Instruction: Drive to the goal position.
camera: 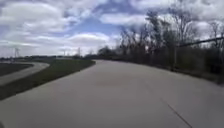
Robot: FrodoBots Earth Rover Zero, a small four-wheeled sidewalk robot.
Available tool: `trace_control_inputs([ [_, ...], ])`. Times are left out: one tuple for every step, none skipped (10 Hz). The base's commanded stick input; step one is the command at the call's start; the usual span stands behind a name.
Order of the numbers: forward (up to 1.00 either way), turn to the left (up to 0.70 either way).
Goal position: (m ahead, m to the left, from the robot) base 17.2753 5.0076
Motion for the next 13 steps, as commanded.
trace_control_inputs([
  [0.95, 0.00],
  [0.95, 0.00],
  [0.95, 0.00],
  [0.95, 0.00],
  [0.95, 0.00],
  [0.95, 0.00],
  [0.95, 0.00],
  [0.95, 0.00],
  [0.95, 0.00],
  [0.95, 0.00],
  [0.95, 0.00],
  [0.95, 0.00],
  [0.95, 0.00],
])
